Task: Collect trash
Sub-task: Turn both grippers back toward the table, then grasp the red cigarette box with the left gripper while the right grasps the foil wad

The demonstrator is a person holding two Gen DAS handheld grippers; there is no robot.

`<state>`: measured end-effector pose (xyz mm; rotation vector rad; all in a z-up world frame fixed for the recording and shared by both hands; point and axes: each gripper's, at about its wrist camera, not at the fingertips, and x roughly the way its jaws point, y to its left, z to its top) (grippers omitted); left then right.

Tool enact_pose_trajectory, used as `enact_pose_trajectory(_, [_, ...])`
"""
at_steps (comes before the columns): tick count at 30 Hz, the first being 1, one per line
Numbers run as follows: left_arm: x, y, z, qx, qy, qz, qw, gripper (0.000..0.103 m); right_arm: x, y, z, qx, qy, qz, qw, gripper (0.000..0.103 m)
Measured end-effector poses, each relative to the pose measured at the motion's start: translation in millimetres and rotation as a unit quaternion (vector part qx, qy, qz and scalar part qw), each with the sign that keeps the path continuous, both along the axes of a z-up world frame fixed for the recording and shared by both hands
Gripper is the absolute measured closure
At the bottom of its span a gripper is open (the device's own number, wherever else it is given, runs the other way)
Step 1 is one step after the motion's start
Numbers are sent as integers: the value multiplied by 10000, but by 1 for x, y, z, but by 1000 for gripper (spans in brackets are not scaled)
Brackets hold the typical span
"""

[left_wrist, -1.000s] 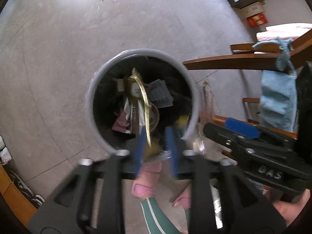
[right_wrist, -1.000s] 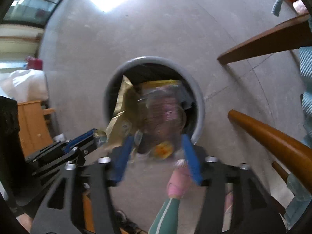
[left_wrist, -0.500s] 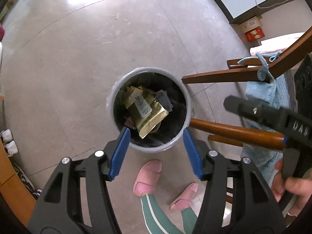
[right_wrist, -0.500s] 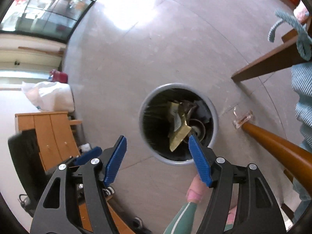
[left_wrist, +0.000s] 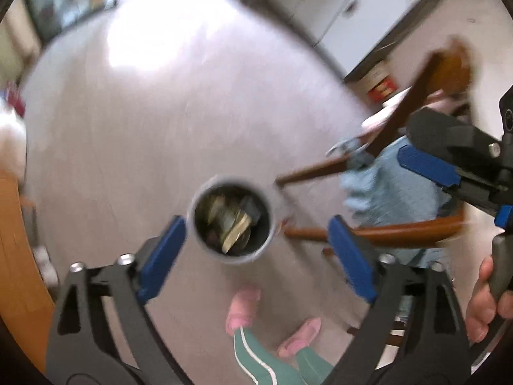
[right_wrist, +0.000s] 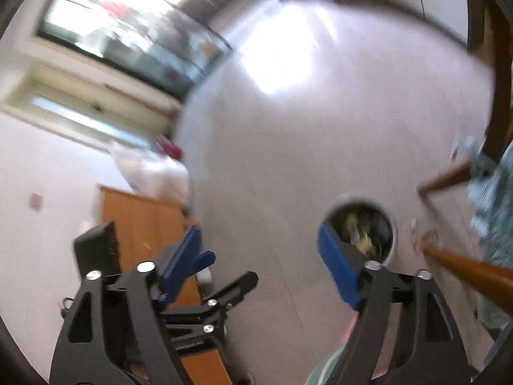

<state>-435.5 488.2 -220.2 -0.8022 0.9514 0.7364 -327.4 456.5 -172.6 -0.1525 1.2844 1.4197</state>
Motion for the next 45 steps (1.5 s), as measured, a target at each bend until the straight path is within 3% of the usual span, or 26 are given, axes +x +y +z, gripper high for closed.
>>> enact_pose_trajectory(4, [48,-29,74,441,-332,-752,9956,7,53,-80,76,388,-671,-853,9933,16])
enact_pose_trajectory(9, [134,-90,119,242,-922,-1773,9795,7,120,-215,118,137,-1401,-2119,9671,16])
enact_pose_trajectory(13, [205,-159,131,45,-1133,-2552,9602,7,158,-335,121,-181,-1581,-3141,9360,15])
enact_pose_trajectory(16, [255,-214,133,-116,-1095,-3025,9468,7,177,-422,108,-480,-1537,-3808,9105,15])
enact_pose_trajectory(21, [323,-303,129,-25,-889,-3605,9285,7,205,-540,95,-866,-1519,-4684,8660,15])
enact_pose_trajectory(23, [345,-330,126,-28,-834,-3777,9221,7,218,-570,87,-967,-1551,-4861,8546,15])
enact_pose_trajectory(26, [373,-370,116,17,-636,-3884,9193,7,243,-610,78,-1229,-1699,-4936,8440,15])
enact_pose_trajectory(30, [405,-402,100,10,-408,-3724,9272,7,265,-634,67,-1557,-1789,-4728,8486,15])
enact_pose_trajectory(38, [442,-433,70,214,187,-3303,9435,7,293,-639,25,-2217,-2163,-3746,8739,15])
enact_pose_trajectory(41, [452,-436,60,385,425,-3154,9472,7,295,-635,13,-2384,-2456,-3401,8759,15])
enact_pose_trajectory(45, [457,-435,49,395,562,-2965,9526,7,304,-634,2,-2498,-2517,-3194,8788,18])
